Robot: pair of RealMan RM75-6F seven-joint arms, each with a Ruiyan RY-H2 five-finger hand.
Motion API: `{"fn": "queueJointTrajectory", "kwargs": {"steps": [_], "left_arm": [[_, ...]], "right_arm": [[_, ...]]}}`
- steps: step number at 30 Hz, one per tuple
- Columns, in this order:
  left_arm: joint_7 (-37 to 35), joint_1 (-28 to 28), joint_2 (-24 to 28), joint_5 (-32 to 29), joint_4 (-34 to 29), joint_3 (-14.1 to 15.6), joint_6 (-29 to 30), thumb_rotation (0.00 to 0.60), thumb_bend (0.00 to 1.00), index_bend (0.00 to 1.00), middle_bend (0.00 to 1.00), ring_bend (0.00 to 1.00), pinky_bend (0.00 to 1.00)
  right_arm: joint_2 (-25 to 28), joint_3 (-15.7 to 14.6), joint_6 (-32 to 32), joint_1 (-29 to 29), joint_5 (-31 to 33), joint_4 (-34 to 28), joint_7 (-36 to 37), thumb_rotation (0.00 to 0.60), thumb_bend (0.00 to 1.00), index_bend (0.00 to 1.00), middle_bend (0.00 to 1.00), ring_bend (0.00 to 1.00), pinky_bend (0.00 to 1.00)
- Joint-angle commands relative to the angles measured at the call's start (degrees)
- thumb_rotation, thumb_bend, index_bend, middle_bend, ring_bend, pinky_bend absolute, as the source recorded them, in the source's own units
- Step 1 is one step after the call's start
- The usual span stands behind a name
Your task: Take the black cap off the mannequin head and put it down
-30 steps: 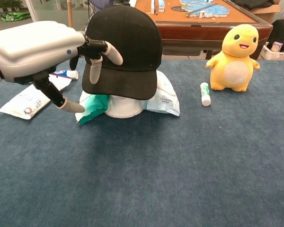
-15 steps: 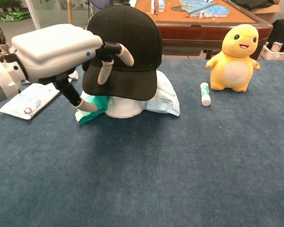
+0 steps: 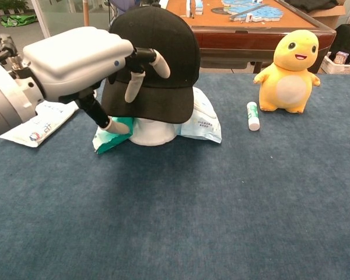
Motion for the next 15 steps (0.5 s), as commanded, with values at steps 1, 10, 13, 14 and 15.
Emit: {"fn": "queueJointTrajectory", "kwargs": {"steps": [1,10,13,14,15], "left_arm": [[0.27,0.03,-1.11,0.98,1.58,0.10,1.51,0.600,0.00,0.26,0.57,0.34,0.46],[-0.55,0.22,-2.61,1.66,3.66,-0.46,4.49,0.600,0.00,0.29,0.59,0.37,0.47],[-1.50,0.32,-2.85,2.14,4.00,-0.53,5.44,0.600,0.00,0.30,0.59,0.37,0.47],[-1.84,0.36,-2.89,2.28,4.12,-0.50,5.68,0.600,0.00,0.30,0.59,0.38,0.47],[-2.30,0.41,-2.94,2.42,4.30,-0.44,5.91,0.600,0.00,0.30,0.59,0.38,0.48]], "right_arm": [[0.01,-0.03,-0.01,0.00,-0.05,-0.01,-0.05,0.600,0.08,0.39,0.36,0.34,0.44],[0.00,-0.09,-0.41,0.15,0.08,-0.08,-0.65,0.600,0.08,0.39,0.36,0.34,0.44],[0.01,-0.09,-0.54,0.20,0.16,-0.13,-0.85,0.600,0.08,0.39,0.36,0.34,0.44],[0.00,-0.09,-0.54,0.20,0.16,-0.14,-0.91,0.600,0.08,0.39,0.36,0.34,0.44],[-0.02,-0.10,-0.55,0.21,0.17,-0.13,-1.00,0.600,0.08,0.39,0.36,0.34,0.44]]}}
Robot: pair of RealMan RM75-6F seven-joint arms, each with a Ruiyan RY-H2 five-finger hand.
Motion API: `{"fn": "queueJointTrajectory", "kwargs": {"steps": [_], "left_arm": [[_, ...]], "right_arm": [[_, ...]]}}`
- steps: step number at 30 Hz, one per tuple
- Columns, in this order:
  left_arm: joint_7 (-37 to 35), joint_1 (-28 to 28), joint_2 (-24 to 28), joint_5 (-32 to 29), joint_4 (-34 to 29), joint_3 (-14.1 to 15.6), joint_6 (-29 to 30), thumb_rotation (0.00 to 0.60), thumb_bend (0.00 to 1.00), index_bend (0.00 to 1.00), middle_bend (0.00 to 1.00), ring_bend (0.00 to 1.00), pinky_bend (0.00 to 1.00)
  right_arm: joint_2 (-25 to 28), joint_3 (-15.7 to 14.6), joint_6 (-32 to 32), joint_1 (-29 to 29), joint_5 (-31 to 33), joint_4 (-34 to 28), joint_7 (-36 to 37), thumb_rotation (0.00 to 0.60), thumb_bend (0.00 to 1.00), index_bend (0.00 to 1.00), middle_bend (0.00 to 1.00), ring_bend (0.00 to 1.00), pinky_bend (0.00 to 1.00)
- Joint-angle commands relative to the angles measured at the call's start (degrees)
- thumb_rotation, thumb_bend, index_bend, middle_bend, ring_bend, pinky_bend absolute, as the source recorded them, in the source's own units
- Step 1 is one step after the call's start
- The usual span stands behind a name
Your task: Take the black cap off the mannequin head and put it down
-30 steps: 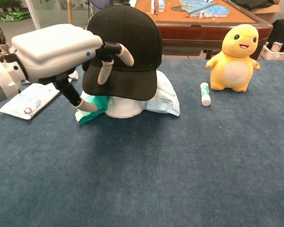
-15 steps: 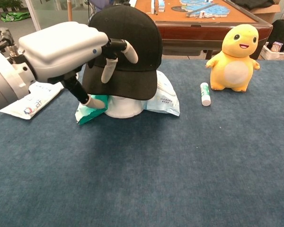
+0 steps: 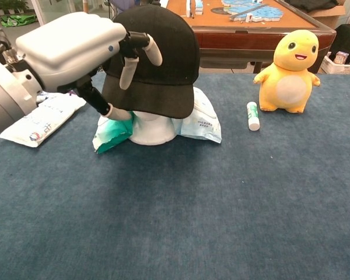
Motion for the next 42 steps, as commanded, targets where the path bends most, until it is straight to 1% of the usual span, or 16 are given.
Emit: {"fn": "queueJointTrajectory", "kwargs": {"steps": [1,9,16,20,25,33,36,42], "left_arm": [[-1.10,0.14,-0.18,0.37,0.43,0.12,0.54,0.600,0.00,0.30,0.59,0.38,0.48],[-2.95,0.17,-0.52,1.46,1.74,0.34,1.78,0.600,0.00,0.29,0.59,0.37,0.48],[-6.12,0.18,-1.07,3.18,3.56,0.58,3.34,0.600,0.01,0.30,0.52,0.32,0.47],[-7.88,0.24,-1.43,4.31,4.58,0.76,4.40,0.600,0.07,0.31,0.50,0.31,0.47],[-9.49,0.31,-1.67,5.17,5.59,0.87,5.31,0.600,0.15,0.34,0.49,0.30,0.47],[-9.76,0.37,-1.78,4.86,6.27,0.70,5.38,0.600,0.26,0.36,0.49,0.30,0.47],[-9.81,0.40,-1.84,4.77,6.31,0.64,5.44,0.600,0.31,0.36,0.49,0.30,0.47],[-9.84,0.49,-1.84,4.77,6.32,0.70,5.57,0.600,0.36,0.36,0.49,0.30,0.47]], "right_arm": [[-0.04,-0.03,-0.03,0.01,0.00,-0.01,-0.15,0.600,0.08,0.39,0.36,0.34,0.44],[-0.05,-0.07,-0.32,0.13,0.13,-0.13,-0.68,0.600,0.08,0.39,0.36,0.34,0.44],[-0.02,-0.08,-0.48,0.18,0.24,-0.16,-0.82,0.600,0.08,0.39,0.36,0.34,0.44],[-0.04,-0.09,-0.60,0.22,0.31,-0.13,-0.95,0.600,0.08,0.39,0.36,0.34,0.44],[-0.04,-0.14,-0.68,0.26,0.28,-0.15,-1.12,0.600,0.08,0.39,0.36,0.34,0.44],[-0.08,-0.10,-0.83,0.34,0.46,-0.20,-1.41,0.600,0.08,0.39,0.36,0.34,0.44],[-0.08,-0.11,-0.87,0.35,0.48,-0.21,-1.46,0.600,0.08,0.39,0.36,0.34,0.44],[-0.07,-0.14,-0.89,0.36,0.48,-0.21,-1.56,0.600,0.08,0.39,0.36,0.34,0.44]]}}
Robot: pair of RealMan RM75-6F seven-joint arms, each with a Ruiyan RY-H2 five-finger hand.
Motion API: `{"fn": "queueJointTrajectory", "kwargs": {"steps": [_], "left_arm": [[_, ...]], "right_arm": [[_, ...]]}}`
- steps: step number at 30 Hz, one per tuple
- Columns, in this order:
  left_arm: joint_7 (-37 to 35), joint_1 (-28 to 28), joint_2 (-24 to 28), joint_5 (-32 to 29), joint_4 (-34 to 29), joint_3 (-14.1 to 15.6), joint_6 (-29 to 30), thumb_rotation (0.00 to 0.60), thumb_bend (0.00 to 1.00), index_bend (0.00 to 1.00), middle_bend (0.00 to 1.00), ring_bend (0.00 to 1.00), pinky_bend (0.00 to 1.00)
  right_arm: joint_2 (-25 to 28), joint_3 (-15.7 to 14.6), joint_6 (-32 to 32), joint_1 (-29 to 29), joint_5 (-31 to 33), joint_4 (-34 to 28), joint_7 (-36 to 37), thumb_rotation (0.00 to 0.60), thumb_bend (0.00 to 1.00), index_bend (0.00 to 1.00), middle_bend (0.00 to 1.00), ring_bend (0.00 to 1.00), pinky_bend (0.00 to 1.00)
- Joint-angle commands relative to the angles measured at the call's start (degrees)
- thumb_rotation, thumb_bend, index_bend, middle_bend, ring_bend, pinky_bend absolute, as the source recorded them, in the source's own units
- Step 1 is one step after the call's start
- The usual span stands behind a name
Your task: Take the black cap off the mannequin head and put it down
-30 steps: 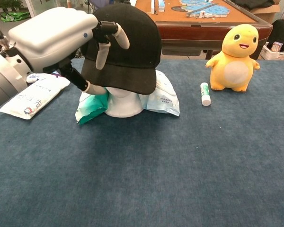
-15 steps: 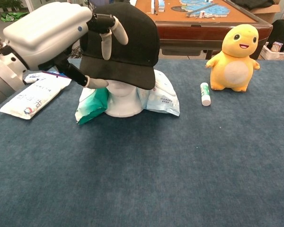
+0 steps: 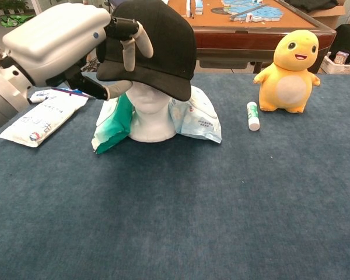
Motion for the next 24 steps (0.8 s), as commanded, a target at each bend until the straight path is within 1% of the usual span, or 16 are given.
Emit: {"fn": "queueJointTrajectory", "kwargs": {"steps": [1,9,20,24], "left_arm": [[0.00,0.05,-0.01,-0.01,0.04,0.03,0.06,0.600,0.36,0.36,0.49,0.30,0.47],[-0.72,0.33,-0.08,0.12,0.30,-0.03,0.76,0.600,0.41,0.38,0.49,0.30,0.47],[-0.61,0.45,-0.48,-0.23,0.46,-0.27,0.97,0.600,0.46,0.45,0.49,0.30,0.47],[-0.64,0.38,-0.63,-0.32,0.42,-0.44,0.98,0.600,0.47,0.47,0.49,0.30,0.47]], "right_arm": [[0.00,-0.01,-0.03,0.01,0.01,0.01,-0.05,0.600,0.08,0.39,0.36,0.34,0.44],[-0.07,-0.04,-0.22,0.11,0.09,-0.04,-0.47,0.600,0.08,0.39,0.36,0.34,0.44],[-0.07,-0.05,-0.23,0.12,0.12,-0.04,-0.49,0.600,0.08,0.39,0.36,0.34,0.44],[-0.05,-0.04,-0.24,0.12,0.15,-0.04,-0.43,0.600,0.08,0.39,0.36,0.34,0.44]]}}
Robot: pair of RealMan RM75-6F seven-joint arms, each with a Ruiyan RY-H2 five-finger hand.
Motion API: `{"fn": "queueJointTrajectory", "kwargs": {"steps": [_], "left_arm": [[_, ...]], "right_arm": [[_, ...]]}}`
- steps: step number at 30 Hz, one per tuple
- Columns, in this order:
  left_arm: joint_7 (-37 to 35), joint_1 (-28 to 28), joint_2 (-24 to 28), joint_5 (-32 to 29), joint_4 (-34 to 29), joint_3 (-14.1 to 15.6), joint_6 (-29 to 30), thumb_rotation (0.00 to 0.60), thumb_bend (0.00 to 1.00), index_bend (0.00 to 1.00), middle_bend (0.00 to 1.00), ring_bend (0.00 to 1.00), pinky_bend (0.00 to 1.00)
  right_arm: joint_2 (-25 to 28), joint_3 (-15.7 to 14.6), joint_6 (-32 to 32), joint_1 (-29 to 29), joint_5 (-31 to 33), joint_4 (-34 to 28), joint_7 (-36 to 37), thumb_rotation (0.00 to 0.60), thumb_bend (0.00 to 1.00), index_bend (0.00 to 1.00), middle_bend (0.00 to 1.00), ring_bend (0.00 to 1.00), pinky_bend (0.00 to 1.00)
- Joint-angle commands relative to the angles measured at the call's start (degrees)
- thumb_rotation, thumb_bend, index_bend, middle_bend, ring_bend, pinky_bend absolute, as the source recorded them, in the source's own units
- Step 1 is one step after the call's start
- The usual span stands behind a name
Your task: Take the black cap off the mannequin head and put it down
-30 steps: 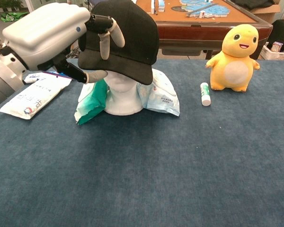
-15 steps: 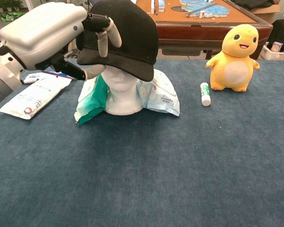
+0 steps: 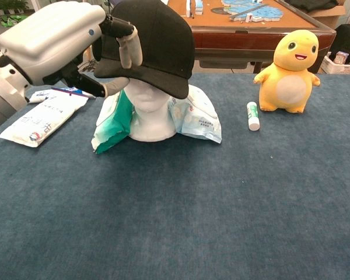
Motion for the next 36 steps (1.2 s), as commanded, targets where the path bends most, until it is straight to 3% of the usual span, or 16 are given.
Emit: {"fn": "queueJointTrajectory", "kwargs": {"steps": [1,17,36], "left_arm": [[-0.19,-0.03,-0.06,0.02,-0.07,-0.11,0.12,0.600,0.47,0.47,0.49,0.30,0.47],[1.60,0.53,-0.16,-0.97,-0.93,-0.75,0.83,0.600,0.53,0.50,0.50,0.30,0.47],[2.02,2.83,4.06,-0.64,-5.51,-1.52,3.89,0.600,0.55,0.50,0.50,0.30,0.47]], "right_arm": [[0.01,0.00,-0.02,0.00,0.04,0.00,0.00,0.600,0.08,0.39,0.36,0.34,0.44],[-0.01,0.01,-0.13,0.05,0.16,0.01,-0.17,0.600,0.08,0.39,0.36,0.34,0.44],[-0.42,-0.13,-0.78,0.40,0.47,-0.21,-2.18,0.600,0.08,0.39,0.36,0.34,0.44]]}}
